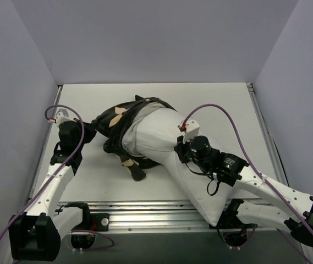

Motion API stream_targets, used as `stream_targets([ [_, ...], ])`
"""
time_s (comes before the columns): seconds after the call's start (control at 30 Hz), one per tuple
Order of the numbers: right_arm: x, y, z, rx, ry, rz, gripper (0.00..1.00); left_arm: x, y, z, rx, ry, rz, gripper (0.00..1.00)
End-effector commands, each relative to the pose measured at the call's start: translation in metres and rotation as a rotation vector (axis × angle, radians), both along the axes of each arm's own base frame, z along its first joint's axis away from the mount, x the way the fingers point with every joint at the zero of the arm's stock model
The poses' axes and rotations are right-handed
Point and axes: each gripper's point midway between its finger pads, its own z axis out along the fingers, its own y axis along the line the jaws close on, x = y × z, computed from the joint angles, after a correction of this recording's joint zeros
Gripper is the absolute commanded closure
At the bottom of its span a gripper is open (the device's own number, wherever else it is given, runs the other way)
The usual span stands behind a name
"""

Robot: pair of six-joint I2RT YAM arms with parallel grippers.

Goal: Remove the pillowcase from the pillow

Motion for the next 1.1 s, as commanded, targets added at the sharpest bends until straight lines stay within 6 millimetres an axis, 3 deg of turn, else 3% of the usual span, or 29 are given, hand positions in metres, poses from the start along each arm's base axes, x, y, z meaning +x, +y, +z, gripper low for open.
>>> stream_targets([
  [0.0,0.010,-0.043,0.002,-0.071,-0.018,-0.186,1.00,0.011,0.062,0.046,0.147,-0.073,0.214,0.98],
  [0.03,0.013,-0.053,0.003,-0.081,-0.025,-0.238,1.00,0.012,0.069,0.051,0.181,-0.066,0.239,0.98],
  [0.07,0.014,-0.062,0.006,-0.071,-0.021,-0.284,1.00,0.016,0.076,0.070,0.207,-0.096,0.270,0.98],
  [0.1,0.012,-0.073,0.004,-0.089,-0.008,-0.319,1.00,0.017,0.101,0.071,0.259,-0.072,0.347,0.98],
  [0.2,0.012,-0.101,0.014,-0.079,-0.012,-0.433,1.00,0.031,0.115,0.099,0.329,-0.107,0.385,0.98],
  [0.5,0.001,-0.139,0.104,0.076,-0.134,-0.544,1.00,0.073,0.157,0.146,0.482,-0.116,0.469,0.98],
  [0.53,0.000,-0.141,0.109,0.078,-0.143,-0.542,1.00,0.077,0.159,0.171,0.493,-0.161,0.480,0.98],
  [0.6,-0.003,-0.145,0.126,0.105,-0.165,-0.549,1.00,0.086,0.163,0.187,0.544,-0.175,0.479,0.98],
  [0.63,-0.003,-0.147,0.130,0.110,-0.173,-0.549,1.00,0.088,0.164,0.217,0.555,-0.229,0.488,0.98],
  [0.67,-0.004,-0.147,0.133,0.115,-0.176,-0.546,1.00,0.091,0.163,0.229,0.568,-0.244,0.482,0.98],
  [0.7,-0.005,-0.147,0.140,0.130,-0.186,-0.544,1.00,0.101,0.164,0.225,0.594,-0.210,0.461,0.98],
  [0.73,-0.005,-0.147,0.143,0.135,-0.188,-0.541,1.00,0.101,0.163,0.255,0.596,-0.264,0.470,0.98],
  [0.83,-0.006,-0.146,0.155,0.147,-0.202,-0.530,1.00,0.117,0.160,0.266,0.624,-0.271,0.430,0.98],
  [0.87,-0.005,-0.146,0.157,0.144,-0.203,-0.529,1.00,0.118,0.157,0.285,0.631,-0.307,0.420,0.98],
  [0.93,-0.001,-0.143,0.165,0.143,-0.210,-0.530,1.00,0.130,0.149,0.290,0.633,-0.324,0.367,0.98],
  [1.07,0.009,-0.136,0.183,0.156,-0.235,-0.536,1.00,0.140,0.142,0.321,0.671,-0.371,0.323,0.98],
])
